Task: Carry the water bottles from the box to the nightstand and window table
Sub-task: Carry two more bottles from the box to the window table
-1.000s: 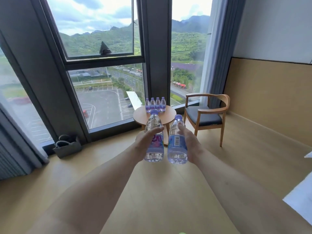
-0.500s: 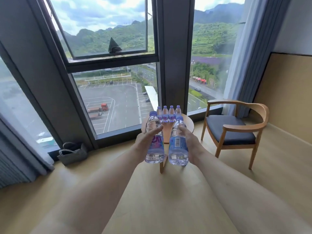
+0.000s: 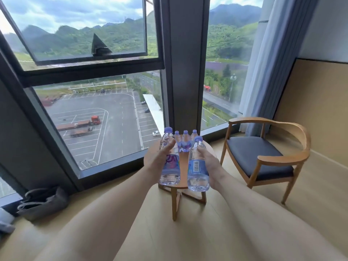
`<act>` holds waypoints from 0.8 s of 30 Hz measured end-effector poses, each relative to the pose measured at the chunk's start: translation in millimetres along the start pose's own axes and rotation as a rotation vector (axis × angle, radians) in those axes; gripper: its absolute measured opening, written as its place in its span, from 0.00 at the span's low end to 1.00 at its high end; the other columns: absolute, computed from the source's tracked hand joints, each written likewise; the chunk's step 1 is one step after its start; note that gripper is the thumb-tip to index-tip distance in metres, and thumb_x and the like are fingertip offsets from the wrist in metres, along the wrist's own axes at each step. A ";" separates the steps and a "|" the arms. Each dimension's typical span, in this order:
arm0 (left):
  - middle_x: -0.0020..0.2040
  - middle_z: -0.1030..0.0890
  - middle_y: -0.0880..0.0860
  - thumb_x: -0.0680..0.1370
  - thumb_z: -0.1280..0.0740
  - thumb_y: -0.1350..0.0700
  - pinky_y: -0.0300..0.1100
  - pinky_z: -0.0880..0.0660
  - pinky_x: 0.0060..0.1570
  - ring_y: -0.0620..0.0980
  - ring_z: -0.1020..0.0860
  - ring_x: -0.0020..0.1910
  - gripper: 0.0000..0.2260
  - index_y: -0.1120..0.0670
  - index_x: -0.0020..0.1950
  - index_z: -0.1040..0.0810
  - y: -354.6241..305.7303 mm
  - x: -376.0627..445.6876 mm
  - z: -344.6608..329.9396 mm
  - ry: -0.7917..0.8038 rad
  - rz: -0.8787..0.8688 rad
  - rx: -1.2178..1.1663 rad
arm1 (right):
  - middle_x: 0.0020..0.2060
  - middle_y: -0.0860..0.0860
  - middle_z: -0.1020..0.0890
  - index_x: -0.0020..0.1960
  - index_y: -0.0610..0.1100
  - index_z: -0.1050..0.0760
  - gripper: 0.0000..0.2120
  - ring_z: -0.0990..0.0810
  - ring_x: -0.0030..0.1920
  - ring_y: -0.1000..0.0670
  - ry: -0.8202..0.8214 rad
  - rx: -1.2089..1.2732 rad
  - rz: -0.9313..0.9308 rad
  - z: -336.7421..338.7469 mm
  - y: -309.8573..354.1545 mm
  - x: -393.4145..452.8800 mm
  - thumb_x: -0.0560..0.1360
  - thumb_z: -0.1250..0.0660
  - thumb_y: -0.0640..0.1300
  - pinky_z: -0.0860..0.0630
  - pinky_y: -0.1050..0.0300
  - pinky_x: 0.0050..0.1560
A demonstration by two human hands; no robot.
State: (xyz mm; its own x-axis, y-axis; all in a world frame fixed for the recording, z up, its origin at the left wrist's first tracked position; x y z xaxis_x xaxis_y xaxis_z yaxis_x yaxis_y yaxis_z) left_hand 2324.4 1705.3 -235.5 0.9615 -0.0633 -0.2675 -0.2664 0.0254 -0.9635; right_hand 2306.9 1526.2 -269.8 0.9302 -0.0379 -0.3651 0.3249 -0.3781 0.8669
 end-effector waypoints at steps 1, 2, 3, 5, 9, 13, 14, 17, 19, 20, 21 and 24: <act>0.59 0.15 0.58 0.71 0.29 0.29 0.59 0.22 0.64 0.60 0.16 0.57 0.34 0.50 0.67 0.21 -5.2 21.6 6.2 0.010 0.010 0.006 | 0.55 0.42 0.14 0.65 0.49 0.23 0.20 0.14 0.54 0.39 -0.019 -0.012 0.001 -6.5 5.3 18.5 0.78 0.32 0.59 0.21 0.35 0.61; 0.57 0.14 0.57 0.70 0.29 0.27 0.59 0.21 0.63 0.60 0.15 0.54 0.34 0.50 0.66 0.20 -10.2 43.0 11.7 0.025 0.021 0.013 | 0.54 0.42 0.14 0.64 0.49 0.22 0.20 0.14 0.53 0.39 -0.044 -0.024 0.002 -12.8 10.9 36.4 0.78 0.32 0.59 0.20 0.35 0.60; 0.55 0.13 0.57 0.68 0.28 0.26 0.59 0.21 0.62 0.60 0.14 0.52 0.35 0.50 0.65 0.19 -14.0 63.0 16.8 0.043 0.034 0.019 | 0.53 0.42 0.13 0.63 0.48 0.21 0.20 0.14 0.53 0.39 -0.068 -0.036 0.006 -18.2 15.8 53.1 0.77 0.31 0.59 0.20 0.36 0.60; 0.53 0.13 0.57 0.66 0.27 0.25 0.59 0.20 0.61 0.60 0.13 0.51 0.36 0.49 0.63 0.18 -19.3 100.8 25.9 0.073 0.058 0.024 | 0.54 0.41 0.14 0.63 0.47 0.20 0.20 0.14 0.54 0.39 -0.095 -0.056 0.017 -28.5 24.2 83.7 0.77 0.31 0.58 0.21 0.36 0.61; 0.52 0.12 0.56 0.65 0.23 0.29 0.60 0.19 0.59 0.60 0.13 0.49 0.33 0.48 0.62 0.17 -16.9 167.2 36.1 0.099 0.091 0.015 | 0.49 0.44 0.13 0.59 0.48 0.19 0.16 0.13 0.46 0.43 -0.173 -0.139 0.048 -38.1 34.8 134.9 0.76 0.30 0.56 0.16 0.46 0.49; 0.50 0.12 0.54 0.56 0.19 0.29 0.58 0.17 0.54 0.58 0.13 0.47 0.36 0.44 0.59 0.17 -3.3 221.6 41.1 0.097 0.160 0.050 | 0.45 0.47 0.13 0.57 0.47 0.20 0.17 0.13 0.42 0.48 -0.269 -0.285 0.048 -35.7 36.7 187.3 0.72 0.27 0.55 0.22 0.56 0.39; 0.50 0.12 0.54 0.55 0.18 0.30 0.58 0.17 0.55 0.58 0.13 0.47 0.35 0.44 0.58 0.17 -0.9 234.9 41.3 0.108 0.167 0.069 | 0.46 0.47 0.14 0.57 0.46 0.22 0.20 0.14 0.44 0.48 -0.287 -0.318 0.040 -33.4 35.8 201.8 0.71 0.25 0.55 0.23 0.55 0.39; 0.47 0.12 0.53 0.57 0.16 0.36 0.52 0.15 0.47 0.55 0.12 0.44 0.33 0.48 0.57 0.16 4.3 276.2 39.3 0.115 0.167 0.162 | 0.49 0.48 0.15 0.56 0.47 0.26 0.24 0.15 0.43 0.50 -0.270 -0.415 0.019 -24.3 34.1 252.6 0.66 0.20 0.51 0.22 0.53 0.40; 0.43 0.12 0.50 0.58 0.16 0.40 0.41 0.19 0.33 0.49 0.13 0.39 0.28 0.48 0.53 0.16 10.7 305.6 33.8 0.094 0.165 0.216 | 0.49 0.49 0.15 0.55 0.47 0.26 0.24 0.15 0.44 0.51 -0.231 -0.509 0.009 -18.1 30.5 290.0 0.64 0.19 0.48 0.18 0.49 0.45; 0.41 0.12 0.48 0.59 0.16 0.42 0.39 0.21 0.30 0.46 0.13 0.37 0.25 0.48 0.52 0.16 14.6 321.1 30.0 0.075 0.157 0.230 | 0.49 0.49 0.16 0.56 0.47 0.24 0.24 0.15 0.48 0.50 -0.223 -0.562 0.007 -14.0 28.2 309.1 0.64 0.19 0.48 0.18 0.46 0.50; 0.42 0.13 0.47 0.60 0.16 0.44 0.38 0.22 0.30 0.45 0.14 0.37 0.24 0.47 0.52 0.18 17.9 336.2 25.8 0.051 0.148 0.242 | 0.51 0.49 0.16 0.57 0.46 0.23 0.26 0.16 0.52 0.48 -0.220 -0.605 0.000 -9.5 25.9 327.4 0.62 0.19 0.48 0.19 0.44 0.55; 0.48 0.15 0.46 0.63 0.16 0.48 0.37 0.24 0.37 0.43 0.15 0.45 0.26 0.43 0.58 0.21 28.7 378.1 14.5 0.017 0.179 0.274 | 0.57 0.48 0.17 0.65 0.47 0.24 0.38 0.19 0.59 0.46 -0.211 -0.669 -0.065 4.4 20.1 378.4 0.58 0.20 0.52 0.22 0.44 0.62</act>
State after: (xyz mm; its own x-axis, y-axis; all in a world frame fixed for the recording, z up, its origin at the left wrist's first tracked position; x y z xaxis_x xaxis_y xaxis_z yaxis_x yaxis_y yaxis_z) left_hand 2681.3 1696.6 -364.2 0.8993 -0.0498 -0.4344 -0.4005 0.3050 -0.8641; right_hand 2664.7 1500.2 -392.0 0.8741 -0.2391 -0.4228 0.4773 0.2615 0.8389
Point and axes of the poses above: each hand's wrist, its own x-axis towards the middle knuckle, its own z-axis out of the back of the hand, y = z × x, the point moved 5 cm from there along x, towards the middle knuckle
